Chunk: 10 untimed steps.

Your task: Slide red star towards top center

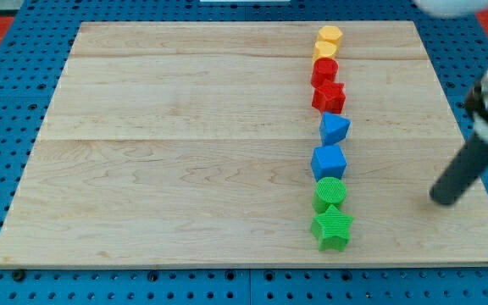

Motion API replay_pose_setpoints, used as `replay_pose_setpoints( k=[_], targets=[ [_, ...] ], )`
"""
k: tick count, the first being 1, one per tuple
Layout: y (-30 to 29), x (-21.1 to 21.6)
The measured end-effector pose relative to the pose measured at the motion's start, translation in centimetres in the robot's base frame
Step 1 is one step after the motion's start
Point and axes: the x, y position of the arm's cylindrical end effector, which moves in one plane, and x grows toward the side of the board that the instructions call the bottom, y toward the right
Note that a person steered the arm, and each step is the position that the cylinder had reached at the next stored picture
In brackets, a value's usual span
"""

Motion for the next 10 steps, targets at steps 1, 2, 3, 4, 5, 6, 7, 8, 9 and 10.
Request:
replay_pose_setpoints(
  k=[1, 2, 3, 4, 5, 6, 7, 8, 9, 10],
  targets=[
    [-0.1, -7.7],
    [-0.7, -10.0],
    [-1.7, -12.5],
    [-2.6, -15.1],
    [-5.3, -15.3],
    [-7.9, -12.4],
    [-12.4, -12.2],
    [-14.0, -12.3],
    [-14.0, -12.3],
    [-15.9, -13.8]
  ],
)
